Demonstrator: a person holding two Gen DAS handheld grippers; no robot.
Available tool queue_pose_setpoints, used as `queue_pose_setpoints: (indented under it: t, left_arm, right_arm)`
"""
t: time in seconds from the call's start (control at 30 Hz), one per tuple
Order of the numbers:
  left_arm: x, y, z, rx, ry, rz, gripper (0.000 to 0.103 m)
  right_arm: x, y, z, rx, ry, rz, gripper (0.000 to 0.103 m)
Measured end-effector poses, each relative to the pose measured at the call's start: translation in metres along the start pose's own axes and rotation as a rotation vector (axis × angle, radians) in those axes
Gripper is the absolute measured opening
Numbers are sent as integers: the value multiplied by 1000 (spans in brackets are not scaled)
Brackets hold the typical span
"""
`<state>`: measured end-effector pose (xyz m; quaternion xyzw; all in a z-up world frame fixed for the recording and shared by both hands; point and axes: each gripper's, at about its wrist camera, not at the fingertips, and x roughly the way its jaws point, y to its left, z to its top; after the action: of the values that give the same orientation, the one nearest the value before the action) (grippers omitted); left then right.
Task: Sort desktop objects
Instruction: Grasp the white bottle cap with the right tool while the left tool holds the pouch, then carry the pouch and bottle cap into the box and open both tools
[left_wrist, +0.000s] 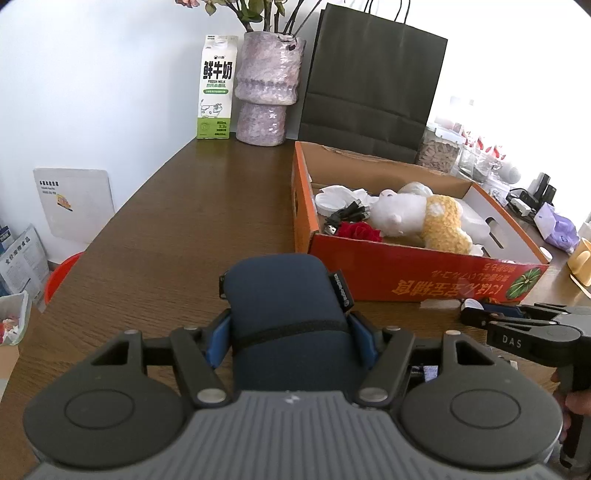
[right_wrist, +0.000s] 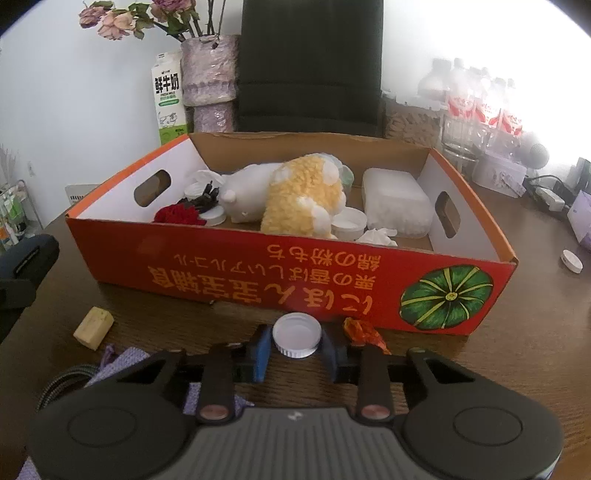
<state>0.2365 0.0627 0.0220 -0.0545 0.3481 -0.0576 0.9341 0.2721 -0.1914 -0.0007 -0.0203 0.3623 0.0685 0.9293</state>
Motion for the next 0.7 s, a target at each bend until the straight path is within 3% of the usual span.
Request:
queue_pose_setpoints:
  t: [0.33,0.53,0.7]
  left_arm:
    - [-22,-10,12,15,-58,-23,66]
    - [-35,-35,45,63,-127,-51,66]
    - [-25,-61,79,82,-155,-69,66]
  right_arm:
    - [-40,-2,7,-13,-97,50,27]
    - [-71,-10,34,-47,-207,53,27]
    - [-75,-25,67,-54,-262,37,27]
